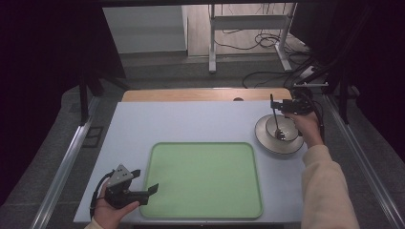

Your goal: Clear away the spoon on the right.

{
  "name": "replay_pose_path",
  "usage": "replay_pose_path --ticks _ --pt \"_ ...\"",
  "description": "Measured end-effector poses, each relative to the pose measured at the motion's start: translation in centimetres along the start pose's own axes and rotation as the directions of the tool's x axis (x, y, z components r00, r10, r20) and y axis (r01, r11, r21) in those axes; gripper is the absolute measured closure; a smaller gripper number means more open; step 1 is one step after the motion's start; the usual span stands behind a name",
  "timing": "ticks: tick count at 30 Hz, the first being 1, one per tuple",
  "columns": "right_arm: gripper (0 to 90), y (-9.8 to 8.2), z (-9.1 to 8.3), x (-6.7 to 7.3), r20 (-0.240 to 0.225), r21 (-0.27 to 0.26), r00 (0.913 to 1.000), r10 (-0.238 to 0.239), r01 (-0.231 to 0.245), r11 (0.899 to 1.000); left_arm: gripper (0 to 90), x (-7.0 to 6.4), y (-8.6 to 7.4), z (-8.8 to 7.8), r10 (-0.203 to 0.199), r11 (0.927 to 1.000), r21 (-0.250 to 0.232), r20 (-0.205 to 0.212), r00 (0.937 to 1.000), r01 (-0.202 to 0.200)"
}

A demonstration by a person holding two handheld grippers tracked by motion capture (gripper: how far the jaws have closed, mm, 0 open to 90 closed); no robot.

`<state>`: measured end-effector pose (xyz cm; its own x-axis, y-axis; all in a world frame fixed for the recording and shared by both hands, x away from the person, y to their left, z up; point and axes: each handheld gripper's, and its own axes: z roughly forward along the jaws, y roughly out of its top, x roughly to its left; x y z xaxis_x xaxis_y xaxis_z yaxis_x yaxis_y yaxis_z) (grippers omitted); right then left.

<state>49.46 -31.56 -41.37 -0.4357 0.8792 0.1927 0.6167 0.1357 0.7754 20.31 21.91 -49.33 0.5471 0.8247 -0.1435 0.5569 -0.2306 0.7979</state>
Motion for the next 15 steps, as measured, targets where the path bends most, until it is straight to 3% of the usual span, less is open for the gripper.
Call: replay_pose_path --ticks 15 --pt "43.3 -0.3 2.9 -0.7 -0.001 0.044 0.9999 0.014 -0.014 0.999 14.5 0.2 -0.1 0.0 -0.005 1.0000 -0.001 0.002 1.0000 0.005"
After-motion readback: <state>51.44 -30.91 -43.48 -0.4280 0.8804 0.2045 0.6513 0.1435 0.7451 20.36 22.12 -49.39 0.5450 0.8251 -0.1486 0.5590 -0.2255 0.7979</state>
